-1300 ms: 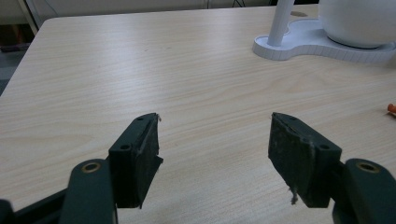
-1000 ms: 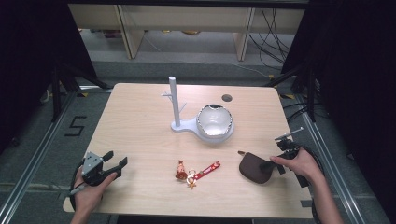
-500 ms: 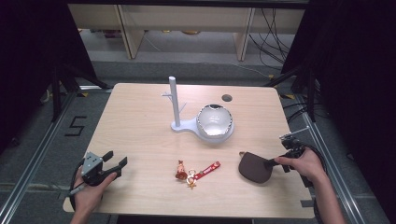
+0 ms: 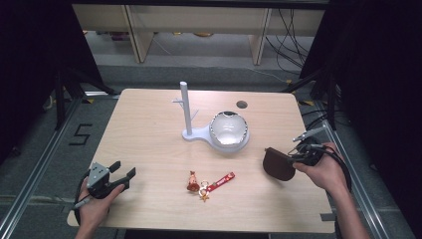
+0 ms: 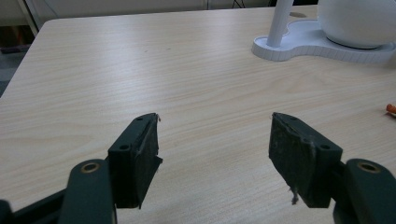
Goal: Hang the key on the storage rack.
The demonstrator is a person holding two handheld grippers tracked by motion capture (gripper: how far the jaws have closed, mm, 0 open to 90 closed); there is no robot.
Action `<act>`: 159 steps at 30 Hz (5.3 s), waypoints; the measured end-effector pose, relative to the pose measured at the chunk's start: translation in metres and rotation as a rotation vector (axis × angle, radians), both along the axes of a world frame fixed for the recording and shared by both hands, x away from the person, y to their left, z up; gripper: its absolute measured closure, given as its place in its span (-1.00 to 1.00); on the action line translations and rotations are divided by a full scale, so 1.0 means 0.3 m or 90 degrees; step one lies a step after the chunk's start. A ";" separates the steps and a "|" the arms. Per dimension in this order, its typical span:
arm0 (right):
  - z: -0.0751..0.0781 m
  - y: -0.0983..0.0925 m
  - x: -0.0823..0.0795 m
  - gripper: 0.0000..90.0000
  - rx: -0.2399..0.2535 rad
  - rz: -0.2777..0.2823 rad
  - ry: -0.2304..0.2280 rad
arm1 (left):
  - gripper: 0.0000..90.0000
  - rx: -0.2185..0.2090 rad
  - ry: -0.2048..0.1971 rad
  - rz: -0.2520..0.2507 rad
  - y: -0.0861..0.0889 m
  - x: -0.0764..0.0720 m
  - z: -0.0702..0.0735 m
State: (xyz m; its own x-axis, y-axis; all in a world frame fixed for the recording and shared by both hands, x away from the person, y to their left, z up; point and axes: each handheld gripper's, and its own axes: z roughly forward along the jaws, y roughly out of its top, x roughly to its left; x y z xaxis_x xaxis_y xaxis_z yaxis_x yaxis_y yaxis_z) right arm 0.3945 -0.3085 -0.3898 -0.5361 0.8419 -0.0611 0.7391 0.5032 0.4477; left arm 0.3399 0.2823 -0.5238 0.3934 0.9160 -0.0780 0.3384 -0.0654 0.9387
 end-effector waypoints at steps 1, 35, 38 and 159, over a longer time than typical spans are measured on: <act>0.007 0.005 -0.001 0.64 -0.005 0.008 -0.003 | -0.27 -0.001 -0.002 0.000 0.000 0.000 0.000; 0.179 0.136 0.012 0.64 -0.025 0.080 -0.081 | -0.28 -0.007 -0.009 0.000 -0.004 -0.004 -0.003; 0.188 0.145 0.020 0.64 -0.027 0.094 -0.095 | -0.28 0.002 0.000 0.003 -0.003 -0.007 0.001; 0.059 0.426 0.355 0.06 0.058 0.161 -0.132 | -0.27 0.005 -0.004 -0.004 -0.007 -0.009 0.000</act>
